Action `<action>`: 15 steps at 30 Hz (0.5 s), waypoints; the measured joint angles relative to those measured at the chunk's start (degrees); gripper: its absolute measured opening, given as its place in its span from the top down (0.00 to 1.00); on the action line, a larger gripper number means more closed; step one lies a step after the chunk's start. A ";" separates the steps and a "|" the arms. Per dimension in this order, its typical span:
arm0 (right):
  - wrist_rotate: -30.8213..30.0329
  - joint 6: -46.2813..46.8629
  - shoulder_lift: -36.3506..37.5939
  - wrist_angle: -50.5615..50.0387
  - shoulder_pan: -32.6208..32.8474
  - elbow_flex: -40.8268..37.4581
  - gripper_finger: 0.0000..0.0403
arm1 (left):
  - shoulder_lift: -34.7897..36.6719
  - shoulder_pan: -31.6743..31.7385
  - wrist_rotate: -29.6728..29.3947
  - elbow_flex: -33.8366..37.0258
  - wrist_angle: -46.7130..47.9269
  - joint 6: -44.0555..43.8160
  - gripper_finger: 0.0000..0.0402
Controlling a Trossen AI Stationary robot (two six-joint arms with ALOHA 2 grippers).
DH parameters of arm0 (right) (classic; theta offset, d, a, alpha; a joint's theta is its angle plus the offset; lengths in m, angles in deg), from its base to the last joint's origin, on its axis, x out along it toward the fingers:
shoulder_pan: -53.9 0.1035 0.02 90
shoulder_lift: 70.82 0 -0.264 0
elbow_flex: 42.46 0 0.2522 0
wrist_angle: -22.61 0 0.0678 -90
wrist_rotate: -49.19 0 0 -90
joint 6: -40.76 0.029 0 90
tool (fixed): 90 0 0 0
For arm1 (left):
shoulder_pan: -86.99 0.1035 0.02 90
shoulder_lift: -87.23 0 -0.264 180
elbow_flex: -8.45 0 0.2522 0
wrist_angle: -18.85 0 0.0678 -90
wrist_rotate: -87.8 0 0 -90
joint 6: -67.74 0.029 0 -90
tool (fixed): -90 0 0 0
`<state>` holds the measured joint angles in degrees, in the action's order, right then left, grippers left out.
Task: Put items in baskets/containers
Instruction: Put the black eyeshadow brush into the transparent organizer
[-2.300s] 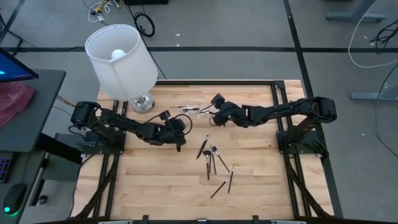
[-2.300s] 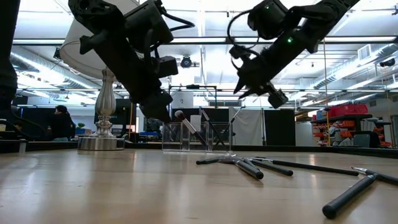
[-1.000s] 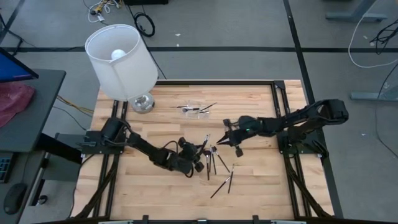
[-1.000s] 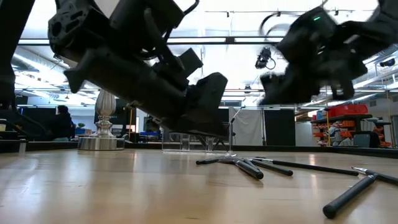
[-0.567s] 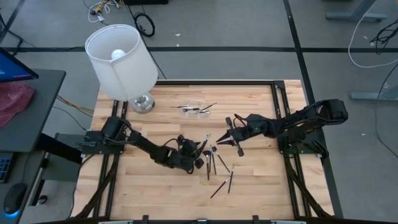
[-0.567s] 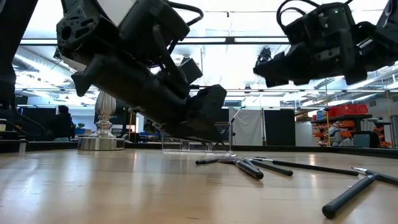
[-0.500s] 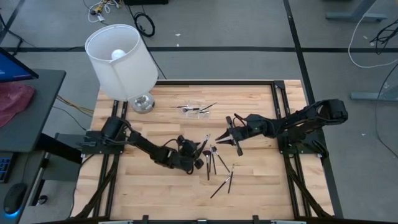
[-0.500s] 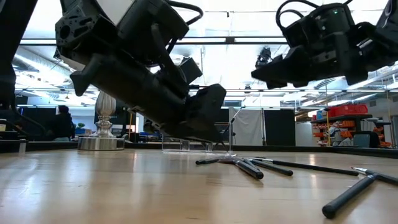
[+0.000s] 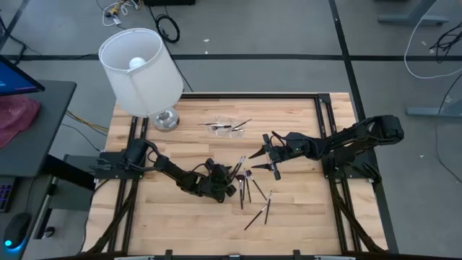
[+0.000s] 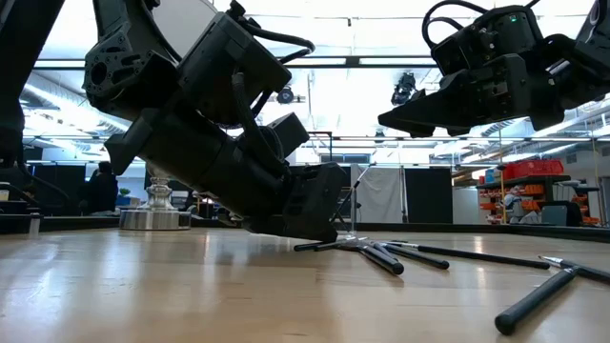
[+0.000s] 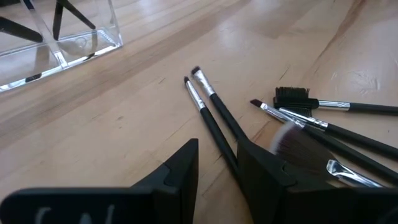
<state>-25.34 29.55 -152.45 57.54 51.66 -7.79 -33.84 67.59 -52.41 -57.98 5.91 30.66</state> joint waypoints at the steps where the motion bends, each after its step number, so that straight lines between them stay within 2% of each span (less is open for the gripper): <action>1: -0.02 -0.01 0.00 0.00 0.00 0.00 0.55 | 0.00 0.00 0.03 0.00 0.00 0.00 0.71; 8: 0.00 -0.01 -0.02 -0.07 -0.01 0.02 0.55 | 0.00 0.00 0.16 0.00 0.93 0.22 0.71; 15: 0.00 -0.01 -0.02 -0.42 0.00 0.02 0.55 | 0.22 0.68 1.56 -0.15 7.99 -0.22 0.71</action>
<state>-25.34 29.54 -152.47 57.12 51.66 -7.77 -33.63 68.27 -50.84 -58.13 13.90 30.44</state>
